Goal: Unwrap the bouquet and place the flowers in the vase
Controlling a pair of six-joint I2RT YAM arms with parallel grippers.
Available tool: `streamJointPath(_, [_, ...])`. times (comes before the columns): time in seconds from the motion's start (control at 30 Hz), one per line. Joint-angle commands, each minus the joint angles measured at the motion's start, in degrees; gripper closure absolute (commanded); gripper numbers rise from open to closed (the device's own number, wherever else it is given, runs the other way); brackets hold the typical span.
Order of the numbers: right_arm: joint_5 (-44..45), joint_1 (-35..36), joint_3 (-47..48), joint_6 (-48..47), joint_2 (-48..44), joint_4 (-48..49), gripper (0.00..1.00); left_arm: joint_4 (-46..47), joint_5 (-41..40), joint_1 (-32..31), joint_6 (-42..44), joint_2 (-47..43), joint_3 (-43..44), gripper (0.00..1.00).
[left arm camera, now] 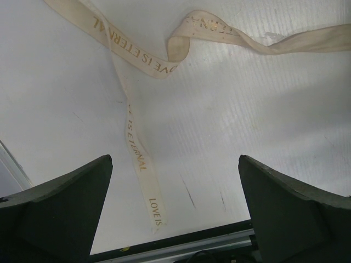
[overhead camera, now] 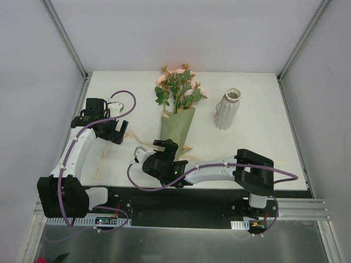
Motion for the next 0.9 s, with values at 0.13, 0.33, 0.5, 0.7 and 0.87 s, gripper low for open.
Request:
streamJointPath(0.13, [13.2, 1.7, -1.1, -10.8, -4.0, 22.2, 0.03, 0.1, -0.5, 0.4, 1.5, -2.1, 0.2, 0.01])
streamJointPath(0.33, [20.1, 5.5, -8.9, -9.4, -15.4, 27.1, 0.03, -0.2, -0.4, 0.4, 2.1, -3.4, 1.7, 0.01])
streamJointPath(0.5, [28.1, 8.6, -14.7, -0.6, -21.3, 20.5, 0.03, -0.8, 0.2, 0.3, 2.2, -3.5, 3.3, 0.01])
streamJointPath(0.7, [34.0, 11.0, -10.0, 45.8, -27.1, -24.5, 0.03, -1.6, -0.4, 0.3, 2.9, -3.3, 4.9, 0.01])
streamJointPath(0.87, [35.2, 13.4, 1.6, 105.9, -17.9, -90.1, 0.03, -2.6, 0.7, 0.3, 2.8, -3.1, 7.5, 0.01])
